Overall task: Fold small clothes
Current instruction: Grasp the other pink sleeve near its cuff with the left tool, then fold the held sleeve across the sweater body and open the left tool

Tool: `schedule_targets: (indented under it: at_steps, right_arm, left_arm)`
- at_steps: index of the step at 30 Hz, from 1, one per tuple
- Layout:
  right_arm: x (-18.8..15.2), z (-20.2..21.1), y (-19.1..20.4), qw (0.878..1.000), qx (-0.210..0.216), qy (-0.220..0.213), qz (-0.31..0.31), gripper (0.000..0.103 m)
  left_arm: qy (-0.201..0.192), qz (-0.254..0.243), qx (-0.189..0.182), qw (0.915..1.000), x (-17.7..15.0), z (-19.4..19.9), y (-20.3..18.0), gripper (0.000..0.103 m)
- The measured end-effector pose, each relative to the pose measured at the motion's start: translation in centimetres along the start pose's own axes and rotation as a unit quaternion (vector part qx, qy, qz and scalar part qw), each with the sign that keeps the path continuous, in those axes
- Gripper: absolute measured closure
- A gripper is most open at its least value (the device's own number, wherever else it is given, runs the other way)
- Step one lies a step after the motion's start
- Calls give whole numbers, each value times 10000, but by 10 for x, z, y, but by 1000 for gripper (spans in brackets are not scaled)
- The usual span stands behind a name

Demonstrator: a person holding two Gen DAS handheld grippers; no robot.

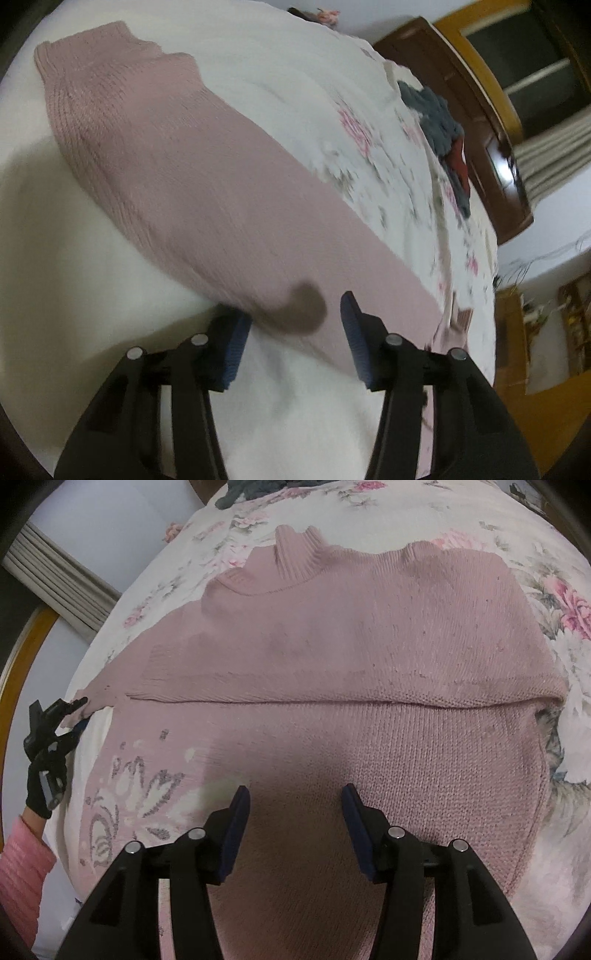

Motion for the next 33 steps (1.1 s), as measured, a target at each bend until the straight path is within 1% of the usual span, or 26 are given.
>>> schedule_targets:
  at_steps: [2,10,14,15,17,20,21,23,27,28,31,33]
  right_arm:
    - [0,-2,-2,10000,17,-12,-20,51]
    - [0,-7,-1,10000,-34,-15,41,51]
    - [-2,-8,-2,10000,43,-51,-3,51]
    - [-2,-8,-3,10000,56,-57,-8,51]
    - [-3,-7,-3,10000,59,-62,-2,51]
    - [-3,-7,-2,10000,34,-67,43,51]
    - [-4,-7,-2,10000,25,-72,56,51]
    - [-4,-7,-2,9999,15,-80,60,51]
    - [-5,-8,-1,9999,24,-89,40,51]
    - [-5,-8,-1,9999,24,-90,39,51]
    - [-5,-7,-1,9999,37,-95,29,51]
    - [-5,-6,-2,9999,69,-102,6,51]
  left_arm:
    - [-49,46,14,10000,8,-3,4,62]
    - [-253,425,-104,9987,30,-5,15,65]
    - [-268,355,0,9990,34,-5,13,77]
    - [-276,333,19,9991,35,-4,13,83]
    - [-317,276,20,9991,36,-1,13,89]
    - [-494,76,11,9988,35,9,4,93]
    - [-567,-20,1,9984,34,14,-1,94]
    - [-682,-235,-144,9973,29,25,-19,97]
    - [-797,-750,-577,9923,12,44,-68,97]
    - [-813,-937,-690,9899,3,48,-86,97]
    - [-787,-1414,-875,9829,-24,52,-129,97]
    - [-711,-1584,-960,9801,-41,49,-153,97]
Point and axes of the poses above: each gripper's, at about its wrist camera, not at the fingertips, and z roughly against the way its jaws point, y to its left, x to its top, the point moved 2 cm from there along -z, roughly the way its jaws point, and after that the axes turned 4 degrees about x, right-handed, at the moved point
